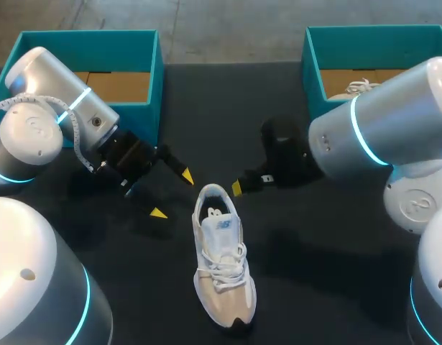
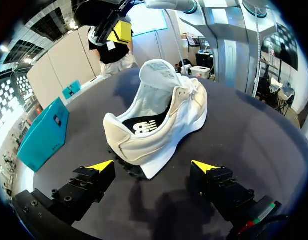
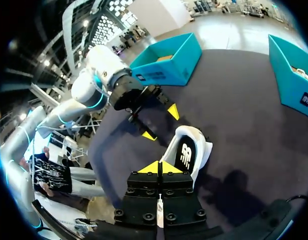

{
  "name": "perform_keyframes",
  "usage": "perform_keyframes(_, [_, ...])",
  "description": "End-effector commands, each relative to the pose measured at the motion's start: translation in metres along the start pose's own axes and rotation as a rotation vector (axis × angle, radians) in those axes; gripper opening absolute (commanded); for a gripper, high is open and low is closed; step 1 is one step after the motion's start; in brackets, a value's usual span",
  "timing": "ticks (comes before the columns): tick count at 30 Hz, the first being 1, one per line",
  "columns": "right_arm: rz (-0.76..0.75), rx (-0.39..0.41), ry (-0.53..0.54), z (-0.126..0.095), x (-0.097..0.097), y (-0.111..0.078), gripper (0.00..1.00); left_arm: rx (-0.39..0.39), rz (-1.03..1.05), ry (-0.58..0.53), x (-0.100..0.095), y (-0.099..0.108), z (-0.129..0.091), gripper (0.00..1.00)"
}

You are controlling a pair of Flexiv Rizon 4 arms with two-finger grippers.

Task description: Take the shoe out of the shoebox, open the shoe tongue, remove and reinsert the insole, then place the shoe into the shoebox

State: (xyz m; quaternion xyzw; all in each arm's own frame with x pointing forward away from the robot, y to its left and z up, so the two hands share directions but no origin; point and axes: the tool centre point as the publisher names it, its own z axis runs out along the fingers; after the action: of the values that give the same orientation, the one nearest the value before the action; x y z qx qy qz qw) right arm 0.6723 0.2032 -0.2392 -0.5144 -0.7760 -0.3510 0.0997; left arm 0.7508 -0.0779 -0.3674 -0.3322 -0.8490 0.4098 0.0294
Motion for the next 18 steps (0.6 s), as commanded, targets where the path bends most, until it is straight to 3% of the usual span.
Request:
perform_keyframes(1, [0.002,-0.002,-0.147,0.001,0.004,0.000,0.00,-0.004,0.000,0.003,-0.001,0.000,0.001,1.00])
perform_keyframes(9, [0.007,0.006,-0.144,0.005,0.004,0.003,0.00,-0.004,0.000,0.003,-0.001,0.000,0.001,1.00])
perform_keyframes(18, [-0.028,0.053,-0.262,0.018,0.017,0.021,0.00,-0.088,-0.086,0.026,-0.007,0.009,-0.019,1.00])
